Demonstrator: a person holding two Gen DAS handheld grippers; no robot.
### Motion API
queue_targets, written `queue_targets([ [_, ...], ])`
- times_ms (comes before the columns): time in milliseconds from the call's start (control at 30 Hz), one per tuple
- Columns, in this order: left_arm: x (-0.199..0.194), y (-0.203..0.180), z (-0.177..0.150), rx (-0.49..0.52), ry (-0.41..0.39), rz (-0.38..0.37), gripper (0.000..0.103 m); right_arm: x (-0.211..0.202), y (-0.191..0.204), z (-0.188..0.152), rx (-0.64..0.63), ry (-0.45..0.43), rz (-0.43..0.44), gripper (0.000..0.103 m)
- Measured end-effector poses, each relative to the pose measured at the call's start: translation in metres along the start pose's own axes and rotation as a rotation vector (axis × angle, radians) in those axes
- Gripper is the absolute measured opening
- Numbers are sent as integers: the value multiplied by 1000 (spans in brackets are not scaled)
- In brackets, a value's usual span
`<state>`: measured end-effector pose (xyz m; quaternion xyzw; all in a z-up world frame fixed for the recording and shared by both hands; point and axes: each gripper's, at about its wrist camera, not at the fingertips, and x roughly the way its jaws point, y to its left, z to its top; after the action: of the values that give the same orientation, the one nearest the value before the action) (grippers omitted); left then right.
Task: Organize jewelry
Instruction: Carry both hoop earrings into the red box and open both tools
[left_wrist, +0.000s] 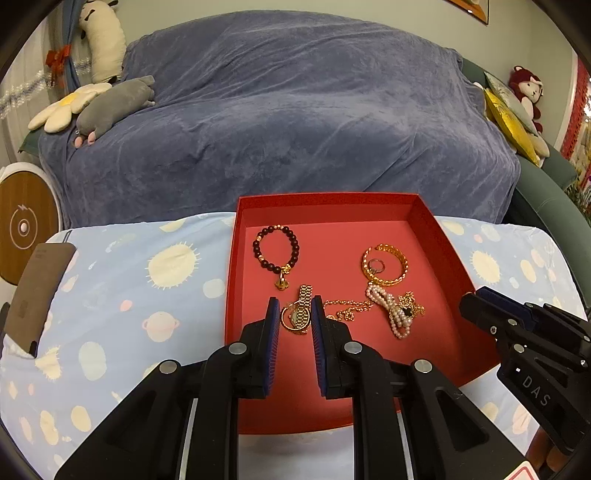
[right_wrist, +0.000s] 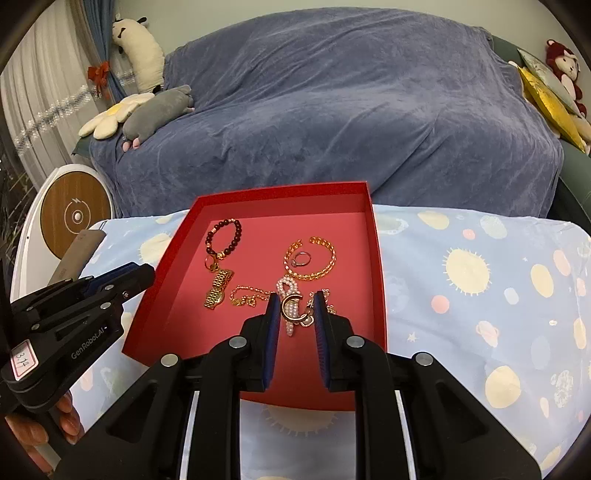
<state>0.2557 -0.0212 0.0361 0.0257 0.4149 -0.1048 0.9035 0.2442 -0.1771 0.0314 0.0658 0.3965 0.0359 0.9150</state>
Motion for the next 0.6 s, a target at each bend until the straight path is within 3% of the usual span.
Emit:
queue_targets([
  [300,21,0,-4,-13,39,11,16,19,0,-4,20,41,-4,19],
  [467,22,-4,-5,8,40,29,27,16,4,-5,12,39,-2,20],
  [600,19,-4,-4,3,35,36,28,12,3,-5,10,34,-1,20],
])
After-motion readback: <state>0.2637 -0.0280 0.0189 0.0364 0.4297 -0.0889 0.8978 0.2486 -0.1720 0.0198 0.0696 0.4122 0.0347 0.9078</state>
